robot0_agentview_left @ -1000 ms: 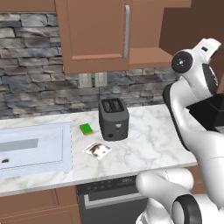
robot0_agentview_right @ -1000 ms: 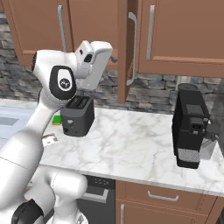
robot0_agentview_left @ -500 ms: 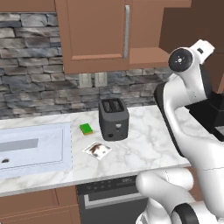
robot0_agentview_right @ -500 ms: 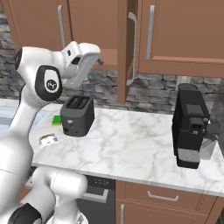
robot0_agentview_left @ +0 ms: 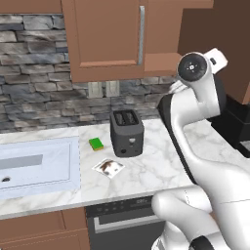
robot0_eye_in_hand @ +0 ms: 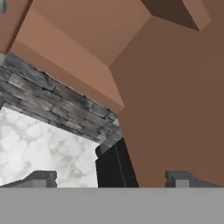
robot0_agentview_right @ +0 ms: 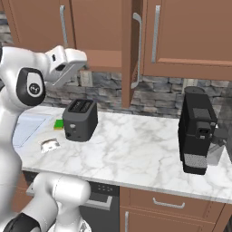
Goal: Open the cabinet. Pick the sponge and place it next to the sink. Then close the cabinet.
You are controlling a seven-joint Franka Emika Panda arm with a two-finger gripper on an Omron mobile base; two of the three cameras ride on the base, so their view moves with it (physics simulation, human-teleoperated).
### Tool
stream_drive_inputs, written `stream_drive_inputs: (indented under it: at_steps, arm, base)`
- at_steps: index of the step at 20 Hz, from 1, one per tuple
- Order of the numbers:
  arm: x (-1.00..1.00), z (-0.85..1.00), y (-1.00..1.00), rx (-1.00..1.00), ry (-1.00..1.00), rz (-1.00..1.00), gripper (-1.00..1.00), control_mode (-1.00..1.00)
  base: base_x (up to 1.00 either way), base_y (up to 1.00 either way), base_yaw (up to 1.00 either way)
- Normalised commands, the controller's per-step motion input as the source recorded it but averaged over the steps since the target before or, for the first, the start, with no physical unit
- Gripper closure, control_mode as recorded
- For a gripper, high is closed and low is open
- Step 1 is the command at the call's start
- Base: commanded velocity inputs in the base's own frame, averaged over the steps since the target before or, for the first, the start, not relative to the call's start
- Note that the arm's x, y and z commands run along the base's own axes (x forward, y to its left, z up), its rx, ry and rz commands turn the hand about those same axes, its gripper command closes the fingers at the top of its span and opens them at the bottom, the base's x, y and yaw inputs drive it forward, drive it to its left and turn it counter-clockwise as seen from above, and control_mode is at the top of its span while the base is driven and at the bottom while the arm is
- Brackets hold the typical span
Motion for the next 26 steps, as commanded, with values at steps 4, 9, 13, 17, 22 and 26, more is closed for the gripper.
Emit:
stream_drive_inputs:
  at_steps: [4,9,13,17,22,26]
  arm:
    - [-0.14,0.00,0.52,0.16,0.00,0.00,-1.00,-1.00]
    - [-0.12,0.00,0.47,0.20,0.00,0.00,-1.00,-1.00]
    - [-0.16,0.00,0.19,0.23,0.00,0.00,-1.00,-1.00]
    - [-0.11,0.08,0.10,0.21,0.00,0.00,-1.00,-1.00]
    - [0.00,0.05,0.16,0.09,0.00,0.00,-1.00,-1.00]
    - [-0.01,0.09,0.14,0.03,0.00,0.00,-1.00,-1.00]
  base:
    - [0.00,0.00,0.00]
    - [0.00,0.00,0.00]
    - [0.00,0.00,0.00]
    - [0.00,0.00,0.00]
    - [0.00,0.00,0.00]
    - [0.00,0.00,0.00]
